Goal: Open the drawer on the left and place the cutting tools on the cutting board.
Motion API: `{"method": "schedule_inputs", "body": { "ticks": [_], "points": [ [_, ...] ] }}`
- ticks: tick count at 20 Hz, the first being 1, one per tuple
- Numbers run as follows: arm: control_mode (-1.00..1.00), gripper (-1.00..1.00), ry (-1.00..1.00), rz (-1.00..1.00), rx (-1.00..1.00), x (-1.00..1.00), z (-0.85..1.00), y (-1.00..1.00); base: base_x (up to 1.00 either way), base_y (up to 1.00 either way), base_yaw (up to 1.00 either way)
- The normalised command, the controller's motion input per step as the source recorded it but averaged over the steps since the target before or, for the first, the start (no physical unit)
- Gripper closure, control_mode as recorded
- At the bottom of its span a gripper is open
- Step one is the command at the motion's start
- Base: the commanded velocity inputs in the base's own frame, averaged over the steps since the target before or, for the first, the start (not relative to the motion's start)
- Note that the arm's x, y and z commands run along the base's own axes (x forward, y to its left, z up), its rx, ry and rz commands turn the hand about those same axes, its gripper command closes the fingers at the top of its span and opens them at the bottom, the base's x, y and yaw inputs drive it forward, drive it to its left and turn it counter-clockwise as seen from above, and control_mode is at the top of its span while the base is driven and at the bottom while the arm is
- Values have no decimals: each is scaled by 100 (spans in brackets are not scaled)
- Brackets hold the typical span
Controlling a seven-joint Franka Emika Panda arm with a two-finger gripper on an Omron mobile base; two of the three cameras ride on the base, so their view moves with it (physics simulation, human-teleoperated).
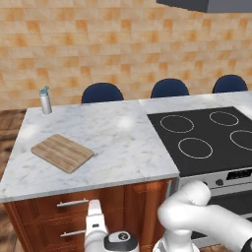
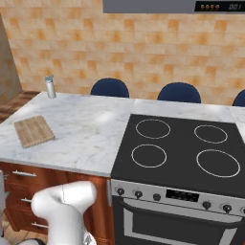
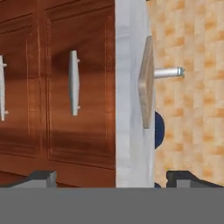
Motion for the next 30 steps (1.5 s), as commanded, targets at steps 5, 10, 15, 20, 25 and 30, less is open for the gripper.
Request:
{"method": "schedule_inputs", "body": {
  "ticks": [5,10,15,20,25,30],
  "points": [
    [-100,-100,-13,-1,-18,29,-19,50,0,0,0],
    [-100,-100,-6,-4,-4,50,-12,35,0,0,0],
    [-100,-100,0,0,-1,32,-36,2,0,0,0],
    [-100,-100,-4,0,-1,27,-38,1,0,0,0],
    [-100,-100,-5,0,0,34,-28,9,0,0,0],
    [-100,-100,-1,0,0,26,-39,8,0,0,0]
  ]
}}
